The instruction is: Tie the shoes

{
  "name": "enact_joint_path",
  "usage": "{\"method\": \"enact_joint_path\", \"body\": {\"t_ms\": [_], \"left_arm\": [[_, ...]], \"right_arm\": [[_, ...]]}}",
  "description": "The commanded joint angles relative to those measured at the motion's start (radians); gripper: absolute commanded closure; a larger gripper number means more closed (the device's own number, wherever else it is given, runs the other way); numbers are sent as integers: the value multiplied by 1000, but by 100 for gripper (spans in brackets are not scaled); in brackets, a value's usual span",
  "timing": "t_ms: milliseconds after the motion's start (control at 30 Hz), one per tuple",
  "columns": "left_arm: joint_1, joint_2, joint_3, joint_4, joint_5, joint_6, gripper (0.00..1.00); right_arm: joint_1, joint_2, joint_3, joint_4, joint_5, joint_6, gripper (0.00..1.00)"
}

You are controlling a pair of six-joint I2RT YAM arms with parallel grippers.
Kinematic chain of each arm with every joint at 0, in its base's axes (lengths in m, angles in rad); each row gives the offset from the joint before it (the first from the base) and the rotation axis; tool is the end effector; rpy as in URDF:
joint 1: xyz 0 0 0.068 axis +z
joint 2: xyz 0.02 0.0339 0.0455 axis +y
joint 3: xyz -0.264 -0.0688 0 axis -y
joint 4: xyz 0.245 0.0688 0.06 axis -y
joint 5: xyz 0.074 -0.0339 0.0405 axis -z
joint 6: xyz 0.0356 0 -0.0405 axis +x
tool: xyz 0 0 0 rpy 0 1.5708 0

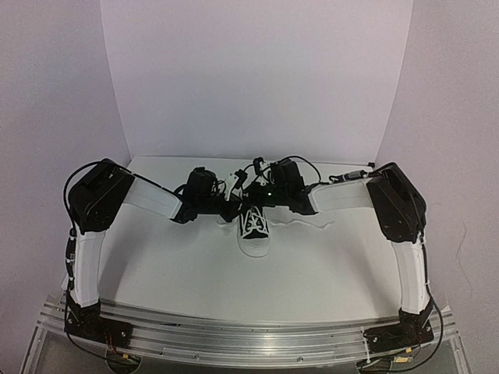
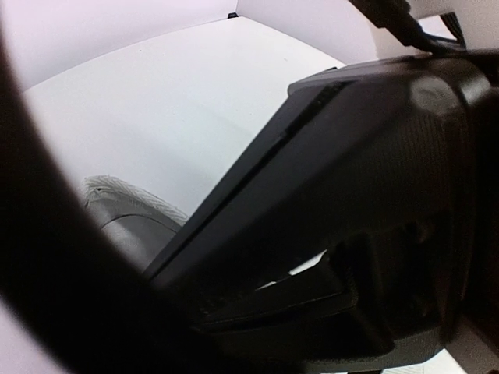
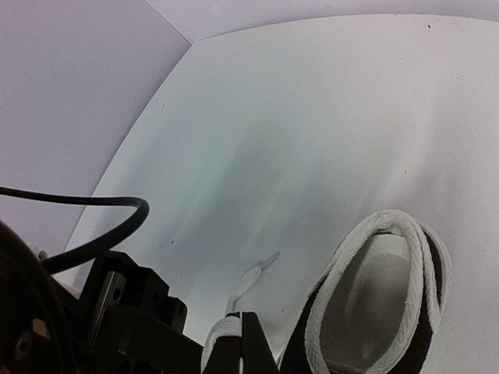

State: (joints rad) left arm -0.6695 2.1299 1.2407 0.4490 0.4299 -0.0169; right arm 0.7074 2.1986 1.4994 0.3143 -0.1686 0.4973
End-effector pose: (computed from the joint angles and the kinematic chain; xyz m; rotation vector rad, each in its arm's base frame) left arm 0.3493 -0.2954 0.1395 0.9289 1.8566 -0.8617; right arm 0.3779 0.3310 0.1744 -0.3346 2.0482 0.9353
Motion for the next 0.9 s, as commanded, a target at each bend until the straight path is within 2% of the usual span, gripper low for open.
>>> {"method": "enact_joint_path", "body": {"t_ms": [0, 100, 200, 333, 500, 667, 800, 867], "left_arm": [[-9, 12, 13, 44, -19, -29, 100], [-9, 6, 9, 29, 6, -28, 100], [-10, 0, -2, 23, 12, -6, 100], [-11, -8, -6, 18, 25, 63, 100], [-12, -20, -15, 21, 32, 131, 100], [-13, -31, -25, 15, 31, 171, 100], [-14, -38, -30, 12, 35, 205, 100], [-16, -41, -33, 14, 35, 224, 100]], "right_arm": [[20, -51, -17, 61, -5, 13, 100], [20, -66, -27, 57, -3, -3, 100], [20, -123, -57, 38, 31, -20, 68], [19, -215, -81, -107, 66, -34, 50], [11, -347, -143, -356, 141, -2, 46], [-62, -477, -247, -537, 201, 131, 41], [-171, -486, -201, -885, 445, 304, 34], [-218, -435, -147, -978, 493, 313, 33]]}}
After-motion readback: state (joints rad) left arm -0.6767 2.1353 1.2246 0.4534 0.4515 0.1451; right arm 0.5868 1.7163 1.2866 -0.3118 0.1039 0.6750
